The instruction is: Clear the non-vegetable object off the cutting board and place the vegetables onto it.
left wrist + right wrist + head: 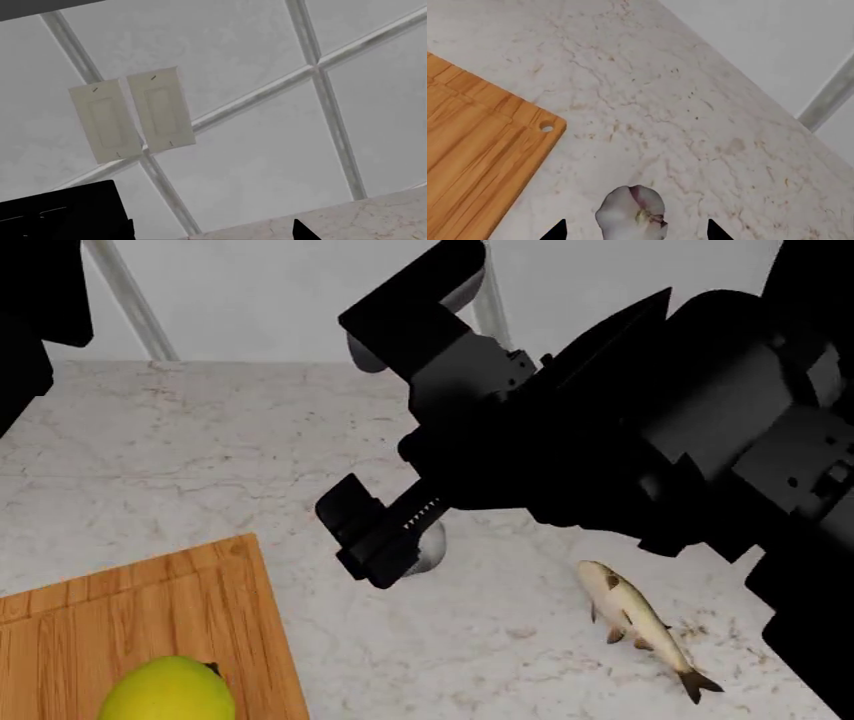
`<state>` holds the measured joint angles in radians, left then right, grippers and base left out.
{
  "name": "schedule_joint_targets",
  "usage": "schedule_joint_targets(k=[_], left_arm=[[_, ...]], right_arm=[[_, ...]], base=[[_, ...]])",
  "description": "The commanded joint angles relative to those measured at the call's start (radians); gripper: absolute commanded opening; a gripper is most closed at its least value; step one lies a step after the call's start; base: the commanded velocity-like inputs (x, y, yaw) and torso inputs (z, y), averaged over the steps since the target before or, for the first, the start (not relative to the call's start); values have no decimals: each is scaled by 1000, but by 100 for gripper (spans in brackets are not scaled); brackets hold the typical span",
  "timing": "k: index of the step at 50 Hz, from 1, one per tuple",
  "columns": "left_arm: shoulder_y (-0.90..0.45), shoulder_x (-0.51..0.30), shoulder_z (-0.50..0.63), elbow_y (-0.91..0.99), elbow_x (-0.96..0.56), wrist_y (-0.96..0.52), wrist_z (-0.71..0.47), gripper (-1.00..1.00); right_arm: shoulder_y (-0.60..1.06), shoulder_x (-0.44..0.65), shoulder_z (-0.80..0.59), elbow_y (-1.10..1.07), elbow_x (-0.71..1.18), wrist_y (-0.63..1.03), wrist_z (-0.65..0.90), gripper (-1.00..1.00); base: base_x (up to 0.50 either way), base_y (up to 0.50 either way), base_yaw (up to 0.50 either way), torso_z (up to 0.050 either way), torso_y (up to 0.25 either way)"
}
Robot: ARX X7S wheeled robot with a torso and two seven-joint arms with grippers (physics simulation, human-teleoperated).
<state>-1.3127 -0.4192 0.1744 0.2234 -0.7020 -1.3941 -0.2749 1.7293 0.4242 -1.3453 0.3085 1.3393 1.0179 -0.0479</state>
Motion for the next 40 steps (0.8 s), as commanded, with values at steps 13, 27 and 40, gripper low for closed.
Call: schedule_joint_targets(k=[13,27,40], left_arm=[[13,8,-30,6,-4,0,18,100],[17,2,-20,1,-5,12,14,100],[20,-9,-22,8,-13,16,9,100]], right_arm=[[-79,-84,-22,165,-120,-130,-136,100],[-104,-129,-31,262,-142,-164,-183,100],[-153,-167,-47,327,-161,-191,-209,100]], base=[[0,0,0,0,0],[0,0,0,0,0],[0,0,0,0,0]])
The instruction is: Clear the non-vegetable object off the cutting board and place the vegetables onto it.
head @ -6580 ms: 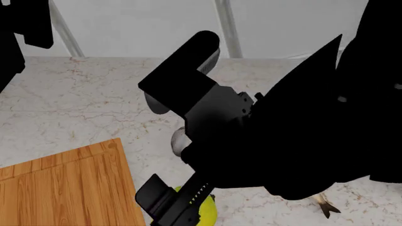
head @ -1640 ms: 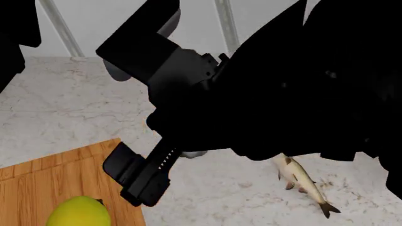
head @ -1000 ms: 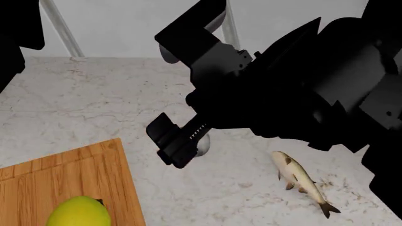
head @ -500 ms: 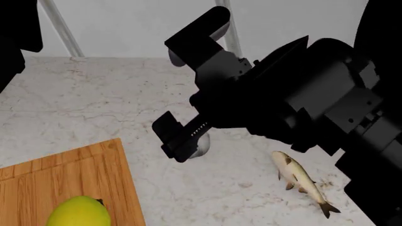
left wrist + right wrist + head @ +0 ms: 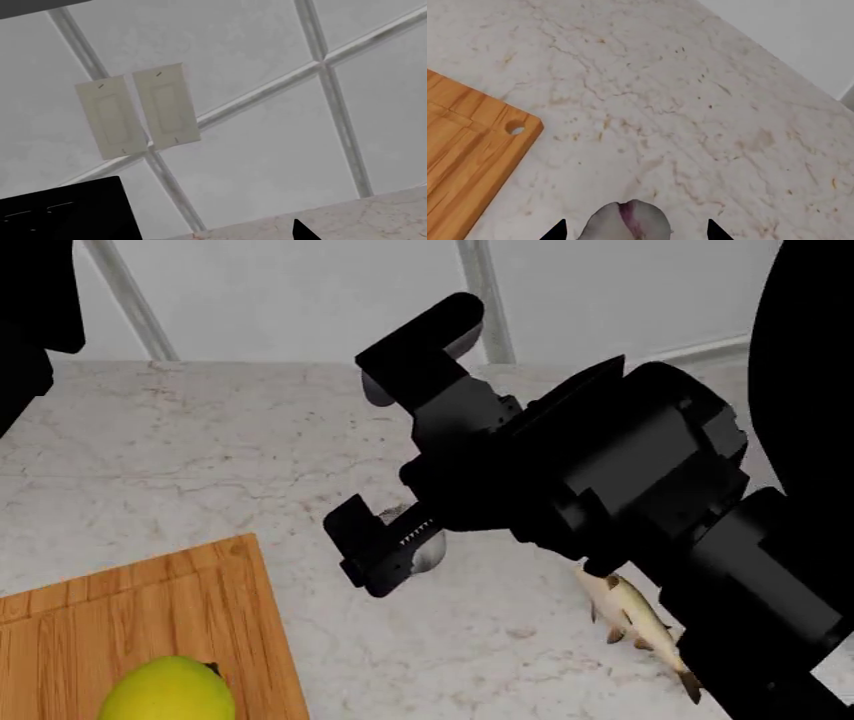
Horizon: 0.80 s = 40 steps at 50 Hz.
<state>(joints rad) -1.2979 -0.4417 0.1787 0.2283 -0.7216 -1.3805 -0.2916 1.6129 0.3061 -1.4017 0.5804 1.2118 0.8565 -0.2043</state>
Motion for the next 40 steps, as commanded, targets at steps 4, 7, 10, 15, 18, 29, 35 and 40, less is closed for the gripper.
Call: schedule_joint_targets(k=[4,7,10,15,18,29,35,40], left_arm=[[-1,8,-24,-1,6,2,27,100],[-3,7,-26,0,4,1,24,100],[0,7,-26,2,2,0,22,100],[-4,8,-27,1,-2,-2,19,100],[-1,7,-28,1,-4,0,18,100],[1,5,-27,-3,-9,5,15,100],[1,9,-26,-5,-13,7,12,100],[-10,10,-27,-4,-18,1,8,100]], right_arm=[[-46,-46,10,41,-26,-24,-46,100],[-50,-45,10,48,-26,-23,-44,100],[-54,-42,12,40,-21,-21,-40,100],[-71,-37,25,37,-7,-27,-35,100],[-85,-35,29,37,-2,-31,-31,100],[-106,-32,25,36,-1,-30,-23,100],[-111,-20,24,21,4,-17,-6,100],[-96,2,30,-19,15,5,19,-100]], base=[[0,0,0,0,0],[0,0,0,0,0],[0,0,0,0,0],[0,0,0,0,0],[0,0,0,0,0],[0,0,0,0,0],[0,0,0,0,0],[-2,-1,0,0,0]])
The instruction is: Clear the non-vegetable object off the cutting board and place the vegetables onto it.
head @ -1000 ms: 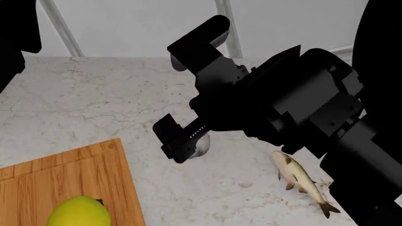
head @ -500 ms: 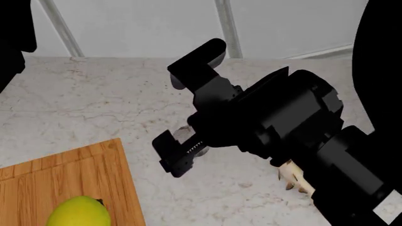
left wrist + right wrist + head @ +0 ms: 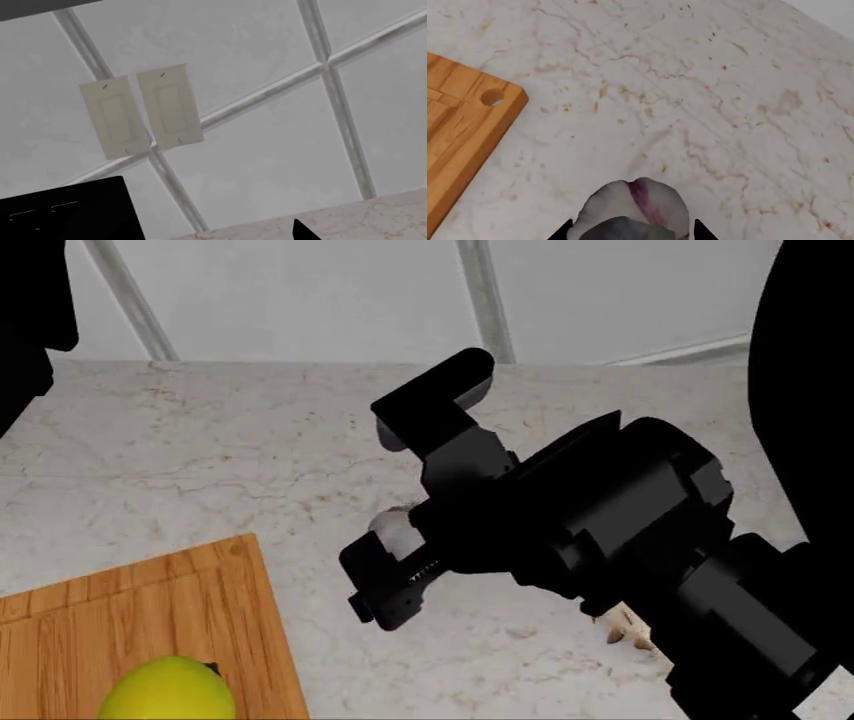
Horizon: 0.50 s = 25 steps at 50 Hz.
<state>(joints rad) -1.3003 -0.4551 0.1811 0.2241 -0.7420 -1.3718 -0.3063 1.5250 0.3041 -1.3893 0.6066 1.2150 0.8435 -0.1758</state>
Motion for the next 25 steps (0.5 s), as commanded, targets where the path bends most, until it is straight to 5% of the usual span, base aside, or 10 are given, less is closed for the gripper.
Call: schedule_joint_targets(k=[1,12,25], left_arm=[[-8,24,-29,0,1,-8,22,100],[-12,20,-42,14,-15,-23,10,100],[-13,18,-48,21,-28,-29,0,100]], right_arm=[[-5,7,20,-51,15,22,-6,-100],[109,77,57,-295,91,138,98,-100],[165,33,100,-440,170,177,120,-100]], base=[[0,0,0,0,0],[0,0,0,0,0],[0,0,0,0,0]])
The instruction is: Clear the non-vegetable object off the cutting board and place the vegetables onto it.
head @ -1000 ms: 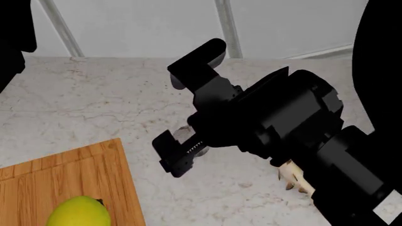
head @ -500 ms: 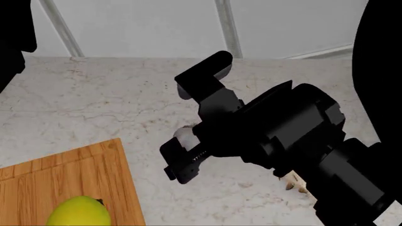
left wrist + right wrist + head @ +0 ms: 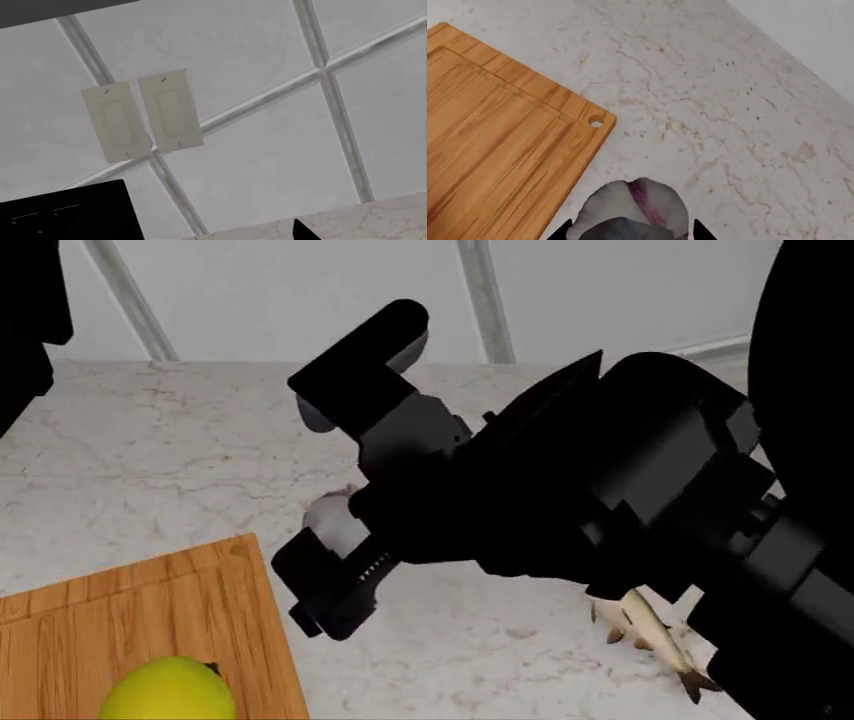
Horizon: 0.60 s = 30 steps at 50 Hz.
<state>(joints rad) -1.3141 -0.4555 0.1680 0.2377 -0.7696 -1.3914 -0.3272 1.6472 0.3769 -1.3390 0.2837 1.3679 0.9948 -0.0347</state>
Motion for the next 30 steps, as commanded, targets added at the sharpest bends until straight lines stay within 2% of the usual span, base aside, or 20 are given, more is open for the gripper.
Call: schedule_joint_targets(k=[1,16,30], left_arm=[[5,19,-39,9,-3,-10,19,100],[8,-4,-56,15,-19,-15,12,100],[22,-15,-49,9,-20,2,12,100]], right_arm=[[43,-50,48,-111,13,20,-28,-100],[33,-183,24,-28,-38,-39,-114,-100],[29,-348,-58,322,-183,-156,-334,-100]], base=[[0,0,0,0,0],[0,0,0,0,0],[0,0,0,0,0]])
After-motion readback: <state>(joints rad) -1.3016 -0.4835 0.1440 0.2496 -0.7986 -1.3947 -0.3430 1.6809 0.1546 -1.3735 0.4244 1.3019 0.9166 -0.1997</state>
